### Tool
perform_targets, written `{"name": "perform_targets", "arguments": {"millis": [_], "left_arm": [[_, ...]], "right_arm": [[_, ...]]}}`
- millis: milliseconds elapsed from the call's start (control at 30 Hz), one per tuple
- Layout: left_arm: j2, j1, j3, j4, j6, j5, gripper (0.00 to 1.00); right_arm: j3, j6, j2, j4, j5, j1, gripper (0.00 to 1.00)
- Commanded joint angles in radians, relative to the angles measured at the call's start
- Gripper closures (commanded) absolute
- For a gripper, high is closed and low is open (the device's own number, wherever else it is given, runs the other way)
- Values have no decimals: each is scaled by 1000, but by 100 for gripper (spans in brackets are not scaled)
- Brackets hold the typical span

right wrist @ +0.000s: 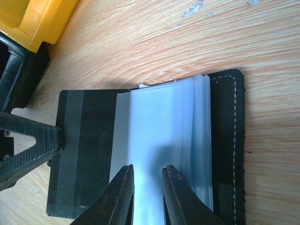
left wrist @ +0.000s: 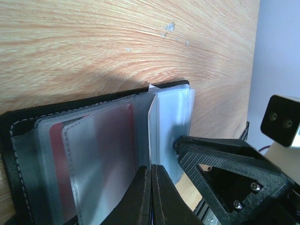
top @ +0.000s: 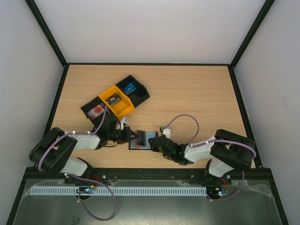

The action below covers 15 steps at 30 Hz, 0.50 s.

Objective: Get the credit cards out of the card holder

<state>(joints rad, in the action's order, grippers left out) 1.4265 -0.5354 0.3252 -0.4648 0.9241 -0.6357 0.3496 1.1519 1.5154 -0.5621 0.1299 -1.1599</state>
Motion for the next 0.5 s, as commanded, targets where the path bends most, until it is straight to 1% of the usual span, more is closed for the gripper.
{"name": "perform_targets", "arguments": {"millis": [0,167,267,367,467], "left_arm": [[-42,16,-9,64,-25,5,97],[-91,32,-7,105,-32,5,97],[-117,38,-2,130,-39,6,97],[-143,41,3,155,-42,4,97],[-180,42,7,176,-37,-5,97]], "right_arm": [[5,-44,-23,78,23,-4,81],[3,-113,-88,106,57,-5,80],[2,-215,-145,113,83,-7,80],[-3,-373,-192,105,144,-39,80],[-24,-617,-236,35,254,-132,80]]}}
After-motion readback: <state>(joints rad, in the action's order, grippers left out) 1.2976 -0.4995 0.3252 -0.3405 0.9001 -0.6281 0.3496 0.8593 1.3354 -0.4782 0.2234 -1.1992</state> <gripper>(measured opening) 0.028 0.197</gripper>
